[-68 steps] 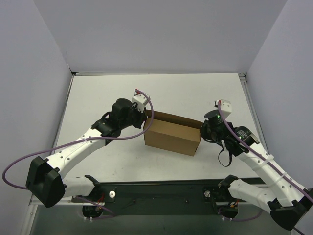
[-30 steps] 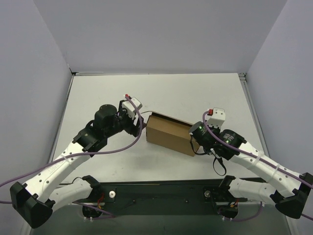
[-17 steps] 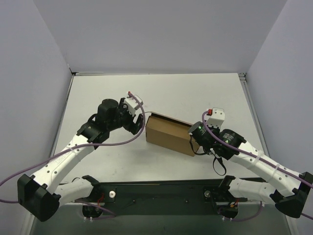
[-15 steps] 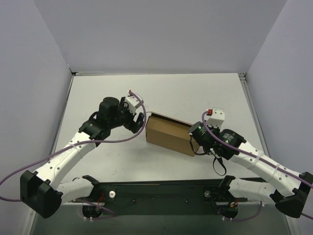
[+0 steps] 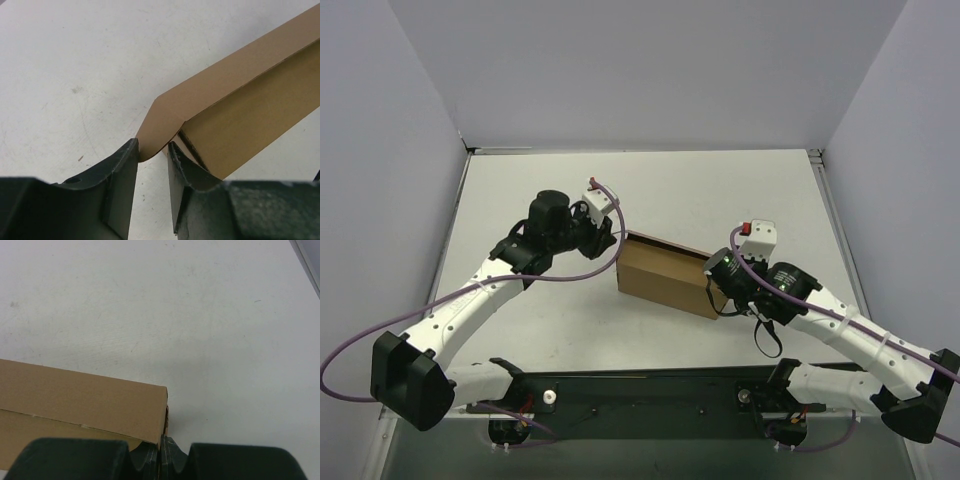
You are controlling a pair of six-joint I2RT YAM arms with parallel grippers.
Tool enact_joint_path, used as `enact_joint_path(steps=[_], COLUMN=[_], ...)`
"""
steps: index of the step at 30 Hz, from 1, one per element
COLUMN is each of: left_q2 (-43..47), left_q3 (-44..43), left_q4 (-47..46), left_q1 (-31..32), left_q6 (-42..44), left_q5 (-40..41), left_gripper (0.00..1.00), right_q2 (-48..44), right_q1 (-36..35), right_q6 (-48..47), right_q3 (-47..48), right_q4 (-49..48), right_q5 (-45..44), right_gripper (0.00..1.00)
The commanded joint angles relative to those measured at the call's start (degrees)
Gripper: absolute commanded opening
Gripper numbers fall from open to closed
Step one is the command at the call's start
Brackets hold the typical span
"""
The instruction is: Fold the paper box
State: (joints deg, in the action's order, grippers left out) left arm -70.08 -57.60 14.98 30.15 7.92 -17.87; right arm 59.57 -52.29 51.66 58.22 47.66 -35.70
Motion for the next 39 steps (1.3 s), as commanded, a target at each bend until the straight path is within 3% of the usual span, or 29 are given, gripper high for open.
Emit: enact_joint_path(steps=[1,4,9,11,16,23,39], left_q2=[0.6,0.0,-0.6,-0.8,-4.4,-8.0,-11.9], left_q3=[-2.0,-2.2,-3.7,-4.8,-11.3,-16.7,-24.9], left_q4=[-4.6,-4.4,-2.8,-1.1,7.2,13.8,21.2], left_q1=[-0.2,0.1,0.5,1.1,2.0,1.9,1.8], left_q6=[-0.5,-0.7,-1.6,-3.3,-7.7,-20.9,-27.3], left_q5=[-2.9,-2.9,-1.6,-0.3,3.0,5.3,-1.8], left_gripper=[0.39,0.29,0.03,0.0,0.0,0.0,0.0], right_q2=[2.6,2.6,2.7,3.1,4.5,7.0,11.1], right_q1=[-0.9,-0.9,-0.9,-1.1,-1.2,-1.8,-1.9], right_q6=[-0.9,-1.0,-1.4,-1.5,-1.1,-1.0,-1.1], right_q3=[-1.8,-1.6,-1.4,-1.4,-1.7,-1.2,-1.1], right_q4=[10.4,10.4,10.5,10.4,10.4,10.4,10.8], right_q5=[8.1,8.0,8.0,7.5,7.1,6.5,4.9], right_gripper=[0.0,0.0,0.0,0.0,0.0,0.0,0.0])
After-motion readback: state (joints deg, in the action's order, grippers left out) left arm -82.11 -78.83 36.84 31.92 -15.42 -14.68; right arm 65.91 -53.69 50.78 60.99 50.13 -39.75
